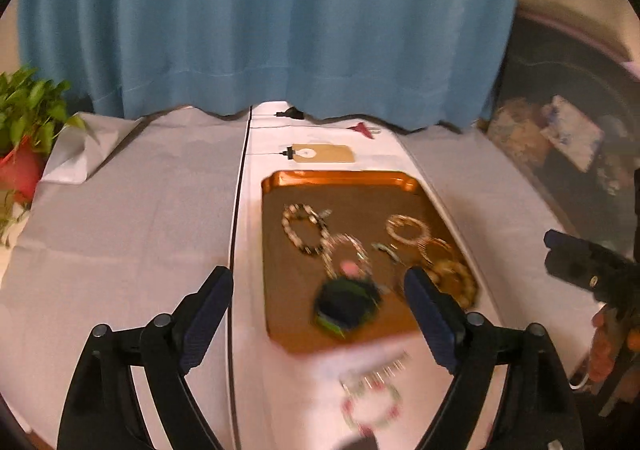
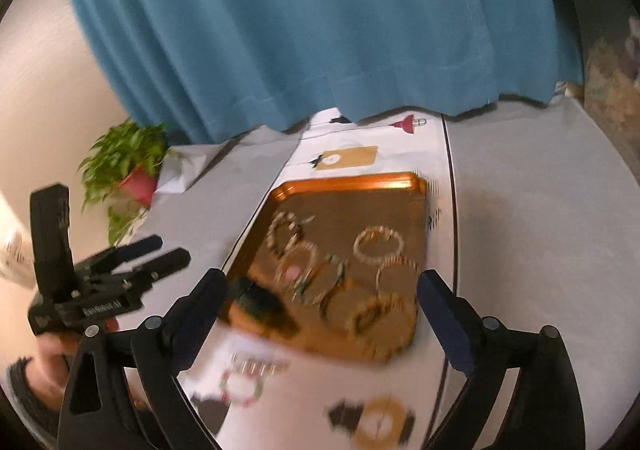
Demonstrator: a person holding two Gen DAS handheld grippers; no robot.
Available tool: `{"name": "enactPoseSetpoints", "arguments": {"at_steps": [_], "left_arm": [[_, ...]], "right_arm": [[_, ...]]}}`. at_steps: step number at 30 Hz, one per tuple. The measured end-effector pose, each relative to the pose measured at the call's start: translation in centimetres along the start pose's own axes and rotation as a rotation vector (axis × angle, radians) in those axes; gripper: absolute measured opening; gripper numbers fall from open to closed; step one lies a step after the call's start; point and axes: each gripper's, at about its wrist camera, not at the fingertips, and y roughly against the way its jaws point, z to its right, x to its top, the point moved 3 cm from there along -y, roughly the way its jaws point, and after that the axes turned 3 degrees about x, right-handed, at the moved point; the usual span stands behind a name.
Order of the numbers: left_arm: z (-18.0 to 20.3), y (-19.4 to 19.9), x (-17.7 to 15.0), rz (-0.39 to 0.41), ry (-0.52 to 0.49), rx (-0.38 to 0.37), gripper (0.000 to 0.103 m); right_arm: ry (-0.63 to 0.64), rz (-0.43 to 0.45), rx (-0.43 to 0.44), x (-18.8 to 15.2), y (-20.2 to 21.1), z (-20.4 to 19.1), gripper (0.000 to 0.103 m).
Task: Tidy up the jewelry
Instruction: 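Move both open grippers back over the runner toward the pearl brooch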
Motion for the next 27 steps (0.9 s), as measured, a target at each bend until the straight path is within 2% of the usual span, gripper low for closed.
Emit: {"name": "enactPoseSetpoints", "arguments": {"at_steps": [5, 10, 14, 17, 19, 20, 24, 27], "left_arm": [[0.6, 5.0, -4.1, 0.042, 0.051, 0.009, 0.088], [2.1, 7.3, -7.6, 0.043, 0.012, 0.023, 0.088], [2.6, 7.5, -9.3, 0.042, 0.015, 0.018, 0.088], [2.4, 7.0, -10.2, 0.026, 0.041, 0.007, 0.088], [2.3, 6.6, -10.8, 0.015, 0.036, 0.013, 0.088], [2.3, 6.4, -11.0, 0.007, 0.031, 0.017, 0.088], [2.1, 4.5, -11.7, -0.036, 0.023, 0.027, 0.087], [1.8, 3.0, -12.1, -0.052, 0.014, 0.037, 0.082]], "right_arm": [[0.035, 0.035, -0.001, -4.7, 5.3, -2.5, 0.098], [0.057, 0.069, 0.011, -9.6, 8.4, -4.1, 0.098], [0.092, 0.115, 0.054, -13.7, 8.5, -4.4, 0.098], [0.052, 0.139, 0.092, -17.6, 7.5, -3.1, 0.098], [0.039, 0.097, 0.019, -19.8, 6.2, -1.8, 0.098], [0.045, 0.089, -0.003, -19.8, 6.0, -1.6, 0.098], [0.132, 0.194, -0.006, -18.0, 7.2, -2.3, 0.098], [0.100, 0.160, -0.001, -17.9, 5.8, -1.2, 0.098]]}}
